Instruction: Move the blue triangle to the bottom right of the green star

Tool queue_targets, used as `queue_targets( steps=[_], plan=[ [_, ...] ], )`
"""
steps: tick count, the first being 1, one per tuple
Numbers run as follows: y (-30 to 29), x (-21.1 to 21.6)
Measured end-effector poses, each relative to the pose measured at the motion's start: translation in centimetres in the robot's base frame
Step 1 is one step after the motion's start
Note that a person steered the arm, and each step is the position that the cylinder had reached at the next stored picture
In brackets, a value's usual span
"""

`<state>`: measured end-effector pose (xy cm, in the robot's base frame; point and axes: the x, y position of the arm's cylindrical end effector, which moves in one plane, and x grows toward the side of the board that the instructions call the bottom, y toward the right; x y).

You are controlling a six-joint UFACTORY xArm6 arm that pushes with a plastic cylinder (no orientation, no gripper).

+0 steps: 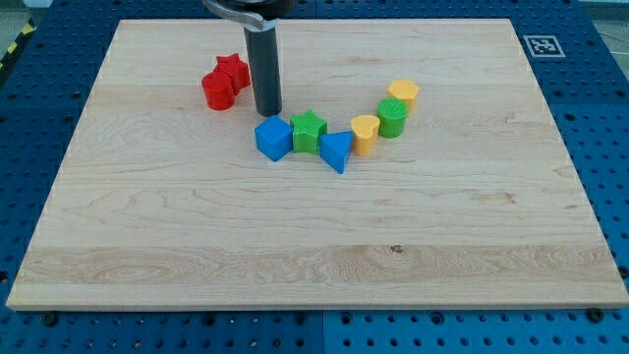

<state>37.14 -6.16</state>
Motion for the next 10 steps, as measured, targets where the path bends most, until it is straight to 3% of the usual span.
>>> queue_targets(
  steps=[1,4,10],
  plan=[
    [0.7,-1.4],
    [6.9,0.4],
    [10.6,6.5]
  ],
)
